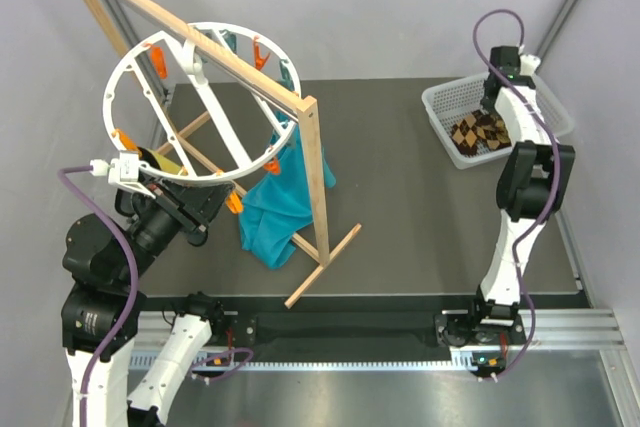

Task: Clip the socks to the hanger
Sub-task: Adjust the sock in the bin.

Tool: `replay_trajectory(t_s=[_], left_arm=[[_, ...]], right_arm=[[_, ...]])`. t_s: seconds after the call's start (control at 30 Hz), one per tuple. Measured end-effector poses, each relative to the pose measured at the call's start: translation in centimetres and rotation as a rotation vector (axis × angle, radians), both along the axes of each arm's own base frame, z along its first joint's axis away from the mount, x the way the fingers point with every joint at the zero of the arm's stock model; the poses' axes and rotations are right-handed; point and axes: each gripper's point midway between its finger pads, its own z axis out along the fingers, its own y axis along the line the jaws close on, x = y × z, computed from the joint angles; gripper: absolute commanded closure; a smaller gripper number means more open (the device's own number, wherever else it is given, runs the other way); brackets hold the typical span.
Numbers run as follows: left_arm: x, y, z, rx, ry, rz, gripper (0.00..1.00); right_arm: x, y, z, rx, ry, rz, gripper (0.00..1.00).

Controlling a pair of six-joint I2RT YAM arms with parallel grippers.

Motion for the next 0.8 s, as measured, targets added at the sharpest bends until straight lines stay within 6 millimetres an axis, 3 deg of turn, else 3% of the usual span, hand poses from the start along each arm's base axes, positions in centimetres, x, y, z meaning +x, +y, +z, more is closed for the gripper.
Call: replay_trajectory(t_s=[0.2, 0.3, 0.37, 0.57, 0.63, 0.67, 0.8], left_arm=[[-0.2, 0.0, 0.2, 0.002, -0.006, -0.003, 1.00], [-0.2, 0.0, 0.2, 0.002, -0.004, -0.005, 1.00], [-0.2, -0.1, 0.2, 0.003, -0.004, -0.006, 1.00], [-0.2, -0.1, 0.2, 0.003, -0.004, -0.008, 1.00], [-0.2, -0.1, 0.2, 0.003, -0.004, -0.008, 1.00], [-0.2, -0.1, 0.2, 0.003, -0.004, -0.008, 1.00], [-0.2, -0.1, 0.2, 0.003, -0.004, -0.009, 1.00]], right_arm=[[1.6, 1.4, 9.8, 0.115, -0.294, 0.065, 1.00], [2.2, 1.7, 12.4, 0.189, -0.399, 0.096, 1.00], [2.5, 1.7, 12.3, 0.260, -0.441, 0.116, 1.00], [1.8, 1.4, 7.9, 0.422, -0.416, 0.106, 1.00], [2.1, 1.5, 7.7, 0.449, -0.424, 0.106, 0.93], [2.1, 1.5, 7.8, 0.457, -0.428, 0.101, 0.84], [2.2, 0.0, 7.4, 0.413, -0.408, 0.043, 0.69]])
